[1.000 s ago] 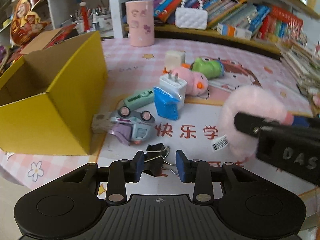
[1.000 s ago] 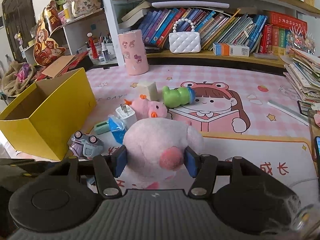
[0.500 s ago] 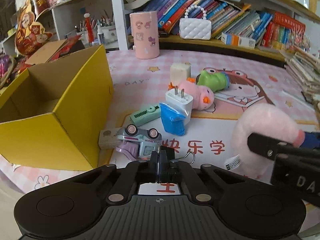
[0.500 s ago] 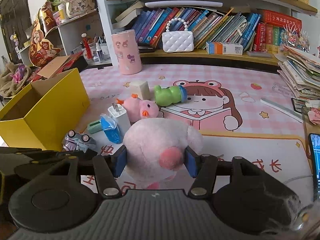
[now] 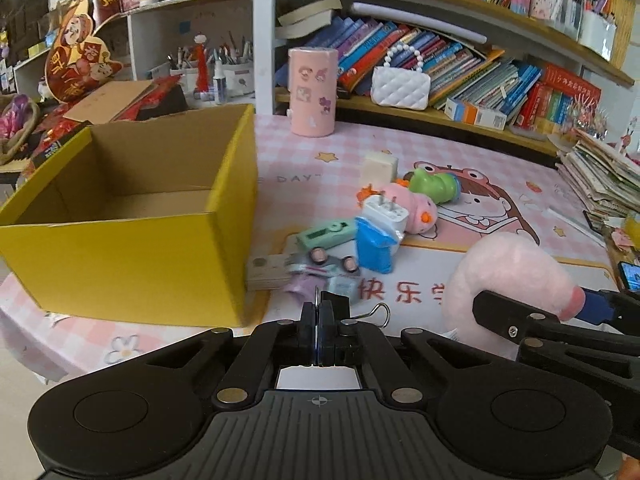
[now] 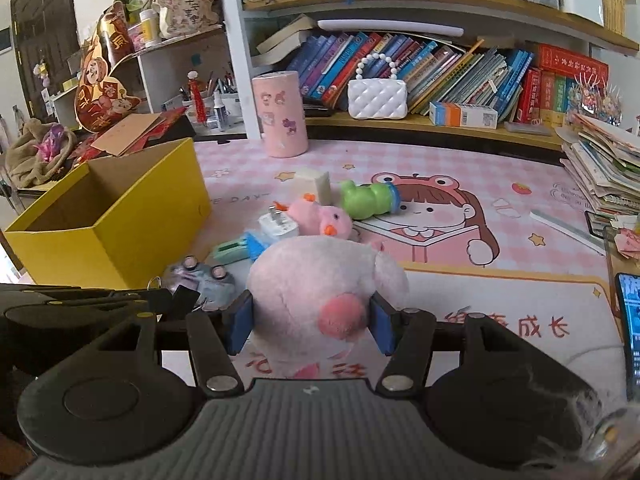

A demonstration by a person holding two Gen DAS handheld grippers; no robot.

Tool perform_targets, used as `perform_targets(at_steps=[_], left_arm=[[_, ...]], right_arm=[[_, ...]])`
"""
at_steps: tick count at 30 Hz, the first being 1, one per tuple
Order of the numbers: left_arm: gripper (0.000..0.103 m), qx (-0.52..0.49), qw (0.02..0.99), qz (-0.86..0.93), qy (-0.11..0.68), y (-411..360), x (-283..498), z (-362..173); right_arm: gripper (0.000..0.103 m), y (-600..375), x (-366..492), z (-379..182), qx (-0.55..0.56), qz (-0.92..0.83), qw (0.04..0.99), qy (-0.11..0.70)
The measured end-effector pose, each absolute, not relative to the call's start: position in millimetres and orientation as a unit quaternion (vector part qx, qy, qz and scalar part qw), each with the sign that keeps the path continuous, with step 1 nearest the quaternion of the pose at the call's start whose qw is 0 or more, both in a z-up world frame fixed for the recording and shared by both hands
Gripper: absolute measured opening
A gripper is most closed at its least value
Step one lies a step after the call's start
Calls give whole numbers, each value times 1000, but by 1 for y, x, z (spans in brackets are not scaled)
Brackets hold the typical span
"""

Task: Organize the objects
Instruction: 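Lift the pink plush pig with the right tool while the left tool grasps a black clip, then carry the pig into the yellow box with the right tool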

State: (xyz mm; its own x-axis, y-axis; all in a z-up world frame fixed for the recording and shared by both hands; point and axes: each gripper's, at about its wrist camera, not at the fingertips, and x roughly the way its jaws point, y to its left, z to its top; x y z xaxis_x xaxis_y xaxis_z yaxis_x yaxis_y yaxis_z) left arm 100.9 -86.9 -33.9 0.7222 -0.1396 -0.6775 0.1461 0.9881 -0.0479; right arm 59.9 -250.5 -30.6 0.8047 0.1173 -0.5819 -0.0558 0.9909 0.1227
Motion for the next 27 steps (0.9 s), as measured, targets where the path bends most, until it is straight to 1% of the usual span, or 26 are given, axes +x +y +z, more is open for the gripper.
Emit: perform_targets(at_steps=[16, 27], left_arm=[[0, -14, 941, -25, 337, 67, 43, -13], [0, -18, 950, 2, 311, 138, 19, -1]], right_arm=[[56, -106, 2, -18, 43, 89, 947, 306], [56, -20, -15, -11, 36, 130, 945, 298]])
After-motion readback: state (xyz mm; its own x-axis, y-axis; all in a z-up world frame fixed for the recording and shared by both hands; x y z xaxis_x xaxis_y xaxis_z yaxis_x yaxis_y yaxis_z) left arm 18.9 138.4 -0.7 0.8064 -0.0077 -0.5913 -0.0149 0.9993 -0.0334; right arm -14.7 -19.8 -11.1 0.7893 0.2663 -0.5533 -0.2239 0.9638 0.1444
